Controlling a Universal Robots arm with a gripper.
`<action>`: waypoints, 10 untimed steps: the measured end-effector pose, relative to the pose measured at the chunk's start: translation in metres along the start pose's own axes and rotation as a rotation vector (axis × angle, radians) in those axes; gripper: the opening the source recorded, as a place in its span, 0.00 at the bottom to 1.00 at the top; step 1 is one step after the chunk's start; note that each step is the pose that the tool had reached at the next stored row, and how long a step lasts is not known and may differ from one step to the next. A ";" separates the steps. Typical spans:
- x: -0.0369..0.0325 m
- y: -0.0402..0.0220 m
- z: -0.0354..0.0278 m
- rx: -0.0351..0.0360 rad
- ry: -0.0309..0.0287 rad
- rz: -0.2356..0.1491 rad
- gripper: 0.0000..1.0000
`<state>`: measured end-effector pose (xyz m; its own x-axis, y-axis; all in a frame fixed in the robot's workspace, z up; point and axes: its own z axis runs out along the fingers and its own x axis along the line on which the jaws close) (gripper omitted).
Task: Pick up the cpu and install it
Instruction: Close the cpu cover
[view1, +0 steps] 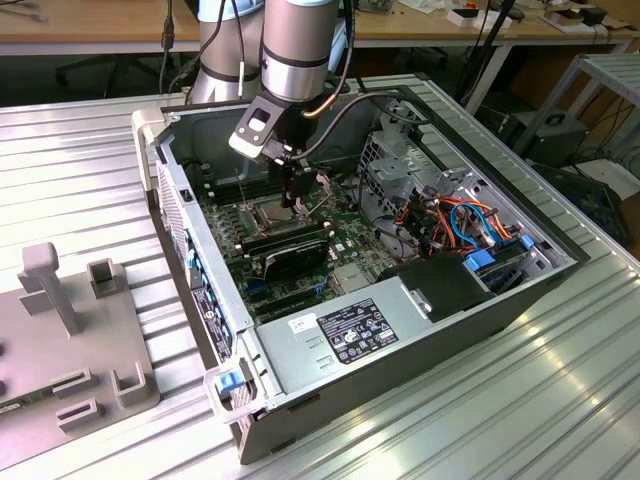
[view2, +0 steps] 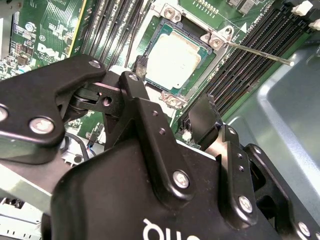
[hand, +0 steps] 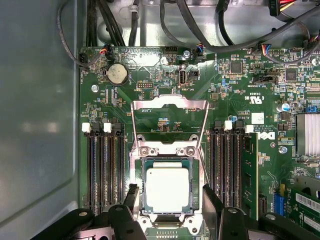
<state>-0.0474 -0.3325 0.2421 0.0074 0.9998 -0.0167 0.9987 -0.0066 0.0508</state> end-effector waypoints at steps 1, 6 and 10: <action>0.0000 0.0000 0.0000 0.0000 0.0001 0.000 0.62; 0.0000 0.0000 -0.0003 0.0000 0.0000 0.000 0.54; 0.0000 0.0000 -0.0004 0.0000 0.0000 0.000 0.29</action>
<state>-0.0475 -0.3325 0.2426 0.0075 0.9998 -0.0167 0.9987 -0.0066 0.0508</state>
